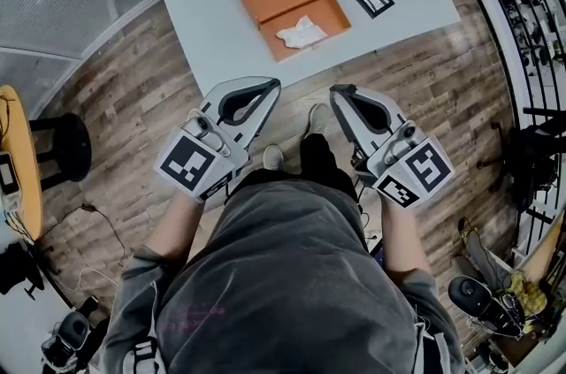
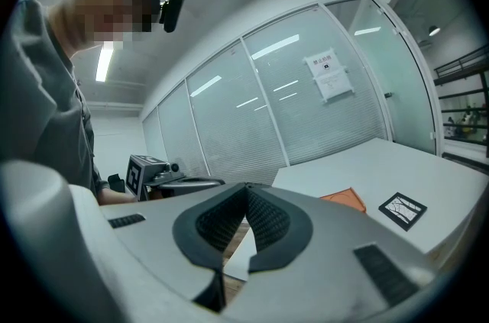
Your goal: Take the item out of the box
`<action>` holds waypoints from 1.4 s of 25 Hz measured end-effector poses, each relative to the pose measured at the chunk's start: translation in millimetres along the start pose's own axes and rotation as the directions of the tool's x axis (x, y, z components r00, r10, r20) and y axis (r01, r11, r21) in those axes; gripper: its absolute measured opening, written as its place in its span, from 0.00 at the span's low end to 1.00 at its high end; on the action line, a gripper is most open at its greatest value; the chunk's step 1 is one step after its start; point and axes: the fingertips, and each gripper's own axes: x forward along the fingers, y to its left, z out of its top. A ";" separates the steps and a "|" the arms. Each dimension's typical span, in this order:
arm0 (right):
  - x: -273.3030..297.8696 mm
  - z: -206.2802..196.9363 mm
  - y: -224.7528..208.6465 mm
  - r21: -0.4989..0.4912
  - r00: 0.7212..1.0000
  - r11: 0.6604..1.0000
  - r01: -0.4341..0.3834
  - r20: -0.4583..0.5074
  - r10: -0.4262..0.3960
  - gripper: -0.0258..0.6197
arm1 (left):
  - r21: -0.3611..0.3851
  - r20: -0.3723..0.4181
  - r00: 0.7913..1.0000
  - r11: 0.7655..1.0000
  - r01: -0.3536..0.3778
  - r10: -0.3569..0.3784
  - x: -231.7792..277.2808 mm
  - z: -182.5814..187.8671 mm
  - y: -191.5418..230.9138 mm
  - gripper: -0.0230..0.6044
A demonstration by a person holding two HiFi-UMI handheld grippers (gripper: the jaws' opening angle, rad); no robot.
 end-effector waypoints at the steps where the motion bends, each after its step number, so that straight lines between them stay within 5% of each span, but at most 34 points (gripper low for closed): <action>1: 0.9 1.0 -5.2 0.001 1.000 1.000 -0.004 0.001 0.004 0.04 | 0.002 -0.001 1.000 1.000 -0.001 0.001 4.8 -0.3 1.4 0.05; 16: 22.0 25.5 -115.8 0.005 0.991 0.992 -0.129 -0.040 0.129 0.04 | 0.017 -0.075 0.986 0.989 -0.148 0.149 104.0 -2.2 47.9 0.05; 35: 39.0 28.5 -216.7 -0.043 0.961 0.965 -0.257 -0.112 0.251 0.04 | 0.084 -0.236 0.929 0.959 -0.272 0.284 184.2 -44.3 100.6 0.05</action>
